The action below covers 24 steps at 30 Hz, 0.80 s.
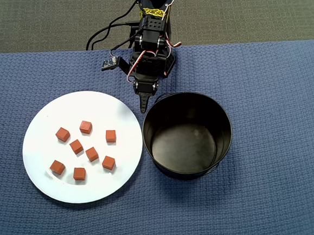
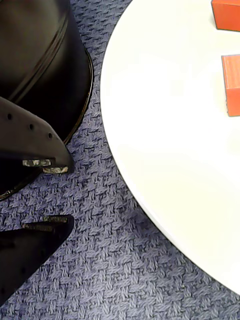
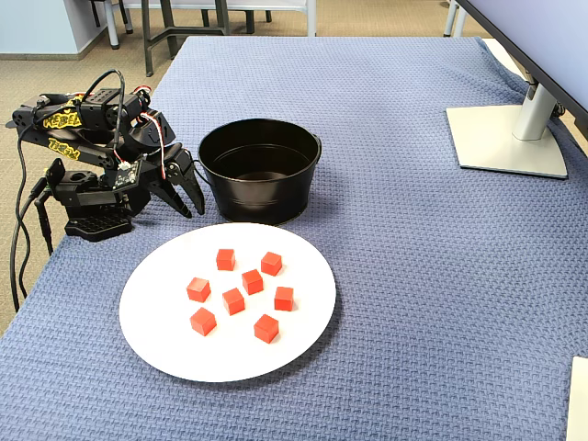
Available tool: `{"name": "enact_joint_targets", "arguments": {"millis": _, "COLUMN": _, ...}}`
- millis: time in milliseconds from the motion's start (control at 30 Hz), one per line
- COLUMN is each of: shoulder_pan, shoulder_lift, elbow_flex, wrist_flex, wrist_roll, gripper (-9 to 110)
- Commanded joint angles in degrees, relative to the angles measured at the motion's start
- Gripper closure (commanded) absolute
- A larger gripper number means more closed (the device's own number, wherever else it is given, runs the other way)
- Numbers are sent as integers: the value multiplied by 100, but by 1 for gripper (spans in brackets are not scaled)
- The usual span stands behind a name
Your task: Pick up the red cubes from the white plate and place them in the black recipient
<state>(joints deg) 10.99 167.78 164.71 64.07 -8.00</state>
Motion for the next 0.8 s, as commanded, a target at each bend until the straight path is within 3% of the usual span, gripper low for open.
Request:
{"name": "enact_joint_targets", "arguments": {"millis": 0, "shoulder_pan": 686, "shoulder_lift": -492, "elbow_flex": -976, "wrist_flex": 475, "wrist_roll": -923, "gripper": 101}}
{"name": "enact_joint_targets", "arguments": {"millis": 467, "shoulder_pan": 905, "shoulder_lift": -738, "elbow_flex": -1283, "wrist_flex": 466, "wrist_roll": -879, "gripper": 101}}
{"name": "enact_joint_targets", "arguments": {"millis": 767, "shoulder_pan": 1687, "shoulder_lift": -2399, "elbow_flex": -2338, "wrist_flex": -70, "wrist_roll": -993, "gripper": 87}}
